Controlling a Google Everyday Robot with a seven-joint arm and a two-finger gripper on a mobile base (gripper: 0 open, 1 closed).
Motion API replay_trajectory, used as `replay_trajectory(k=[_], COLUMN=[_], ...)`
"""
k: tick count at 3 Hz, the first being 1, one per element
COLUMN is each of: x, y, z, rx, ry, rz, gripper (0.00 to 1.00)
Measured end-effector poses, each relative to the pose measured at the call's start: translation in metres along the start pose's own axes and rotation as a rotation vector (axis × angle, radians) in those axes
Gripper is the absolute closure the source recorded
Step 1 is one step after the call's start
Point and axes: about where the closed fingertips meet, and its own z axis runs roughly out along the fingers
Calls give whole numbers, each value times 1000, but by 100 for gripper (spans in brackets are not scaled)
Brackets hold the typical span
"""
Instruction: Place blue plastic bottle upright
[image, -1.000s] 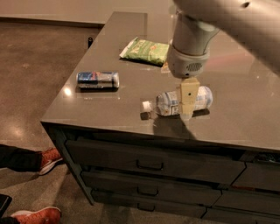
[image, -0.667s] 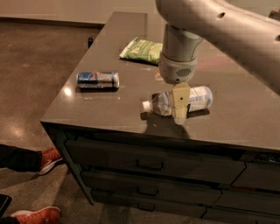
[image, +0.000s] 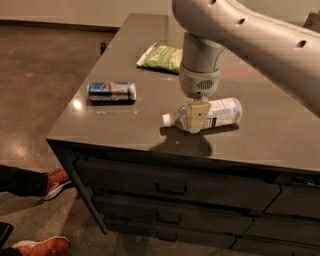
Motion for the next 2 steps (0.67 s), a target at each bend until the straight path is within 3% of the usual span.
replay_trajectory(k=[1, 2], x=[-1, -6], y=[-9, -22], z=[-15, -37], rx=[-8, 15], ry=[-67, -152], rz=[21, 39], gripper=[78, 99])
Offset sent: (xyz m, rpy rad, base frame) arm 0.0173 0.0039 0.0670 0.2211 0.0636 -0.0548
